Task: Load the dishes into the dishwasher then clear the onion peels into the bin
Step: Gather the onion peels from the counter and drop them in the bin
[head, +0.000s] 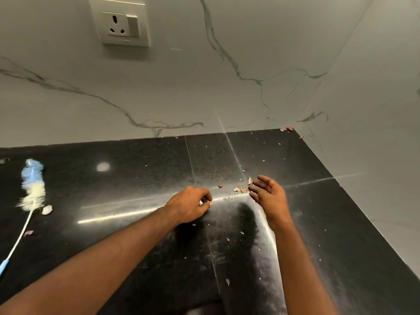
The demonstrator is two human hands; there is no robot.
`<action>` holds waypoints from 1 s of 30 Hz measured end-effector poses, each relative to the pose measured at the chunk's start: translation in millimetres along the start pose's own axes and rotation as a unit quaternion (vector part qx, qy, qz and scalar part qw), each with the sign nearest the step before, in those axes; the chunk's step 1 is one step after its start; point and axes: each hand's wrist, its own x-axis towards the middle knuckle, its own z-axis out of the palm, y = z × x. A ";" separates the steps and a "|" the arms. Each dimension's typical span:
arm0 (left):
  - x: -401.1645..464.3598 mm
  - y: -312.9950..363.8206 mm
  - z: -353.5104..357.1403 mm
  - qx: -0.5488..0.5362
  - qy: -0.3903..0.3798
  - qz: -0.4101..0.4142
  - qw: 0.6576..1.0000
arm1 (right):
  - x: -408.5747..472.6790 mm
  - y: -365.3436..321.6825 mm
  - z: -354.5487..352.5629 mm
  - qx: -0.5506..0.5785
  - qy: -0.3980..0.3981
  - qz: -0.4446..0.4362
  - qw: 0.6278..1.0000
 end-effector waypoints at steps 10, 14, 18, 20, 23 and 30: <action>83.3 8.7 -4.0 0.173 -0.067 0.002 0.983 | 32.6 -23.9 -4.0 -0.434 -0.001 -0.142 0.890; 97.4 9.8 -11.8 0.237 -0.069 -0.003 0.969 | 46.6 -25.0 3.1 -0.454 -0.019 -0.136 0.880; 105.3 14.4 -18.2 0.251 -0.086 -0.015 0.964 | 50.4 -26.6 6.4 -0.435 -0.047 -0.116 0.892; 106.1 14.5 -19.6 0.248 -0.096 -0.018 0.964 | 54.7 -28.1 7.1 -0.430 -0.039 -0.112 0.895; 108.3 11.6 -26.4 0.239 -0.106 -0.026 0.965 | 63.2 -26.5 9.9 -0.425 -0.017 -0.104 0.899; 108.4 13.7 -26.5 0.248 -0.105 -0.032 0.963 | 67.4 -16.9 4.2 -0.438 0.015 -0.125 0.890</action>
